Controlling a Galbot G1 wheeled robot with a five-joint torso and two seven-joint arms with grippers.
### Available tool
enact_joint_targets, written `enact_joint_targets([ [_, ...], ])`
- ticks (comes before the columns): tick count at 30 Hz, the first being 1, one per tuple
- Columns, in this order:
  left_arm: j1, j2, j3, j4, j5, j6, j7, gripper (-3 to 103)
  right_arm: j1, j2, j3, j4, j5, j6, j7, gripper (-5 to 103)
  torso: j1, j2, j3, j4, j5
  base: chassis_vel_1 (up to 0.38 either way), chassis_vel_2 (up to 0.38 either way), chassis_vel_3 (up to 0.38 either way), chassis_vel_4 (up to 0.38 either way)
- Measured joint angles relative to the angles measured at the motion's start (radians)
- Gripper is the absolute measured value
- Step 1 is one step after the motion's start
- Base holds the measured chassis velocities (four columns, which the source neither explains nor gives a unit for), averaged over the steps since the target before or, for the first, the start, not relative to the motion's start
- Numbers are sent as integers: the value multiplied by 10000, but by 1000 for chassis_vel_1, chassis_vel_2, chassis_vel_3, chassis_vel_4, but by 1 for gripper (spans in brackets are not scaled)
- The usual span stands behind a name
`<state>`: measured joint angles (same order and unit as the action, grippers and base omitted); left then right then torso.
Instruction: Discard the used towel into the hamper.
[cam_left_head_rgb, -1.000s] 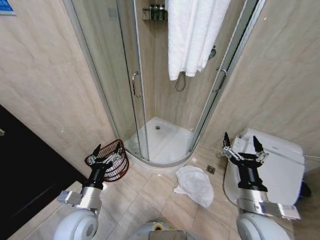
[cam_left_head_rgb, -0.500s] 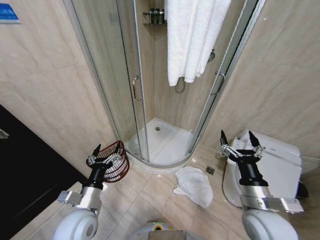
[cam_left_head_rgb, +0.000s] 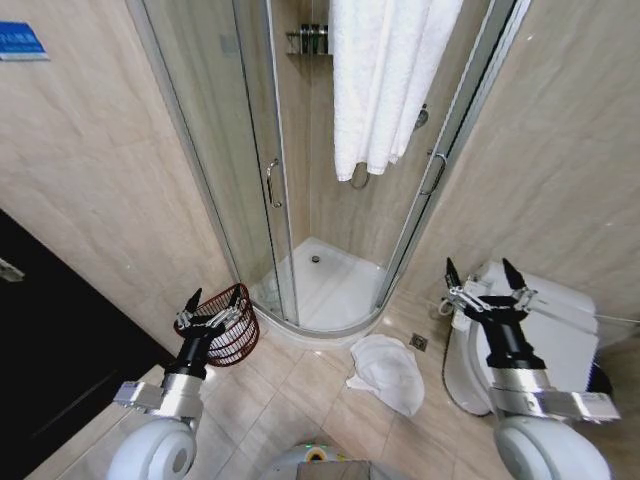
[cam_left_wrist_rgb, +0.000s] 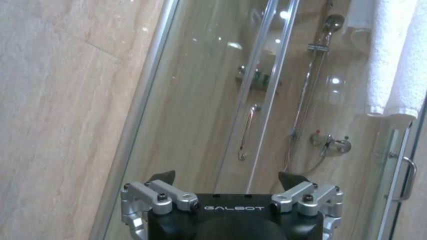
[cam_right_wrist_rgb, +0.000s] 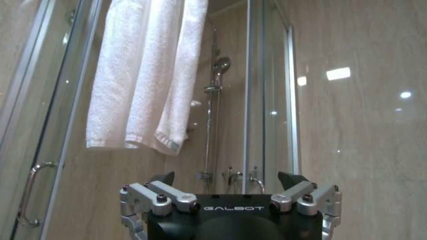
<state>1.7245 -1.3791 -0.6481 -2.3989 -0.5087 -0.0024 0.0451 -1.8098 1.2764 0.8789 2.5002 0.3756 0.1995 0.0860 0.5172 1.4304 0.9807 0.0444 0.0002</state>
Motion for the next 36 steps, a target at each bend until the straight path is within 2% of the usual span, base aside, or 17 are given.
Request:
enact_joint_targets([
  [3,0,0,0,0,0,0,0,100,-15,-273,137,-1,157,60,59,100,112,251,136,0,-2,0,0,0,0],
  [11,0,0,0,0,0,0,0,100,153,-336,76,-1,248,144,67,100,287,621,334,0,-2,0,0,0,0],
  [31,0,0,0,0,0,0,0,100,144,-658,562,-2,904,189,55,100,274,601,325,1,-3,70,71,64,68],
  [36,1,0,0,0,0,0,0,100,157,-652,566,-2,890,199,59,100,328,730,394,3,-2,98,118,113,108],
])
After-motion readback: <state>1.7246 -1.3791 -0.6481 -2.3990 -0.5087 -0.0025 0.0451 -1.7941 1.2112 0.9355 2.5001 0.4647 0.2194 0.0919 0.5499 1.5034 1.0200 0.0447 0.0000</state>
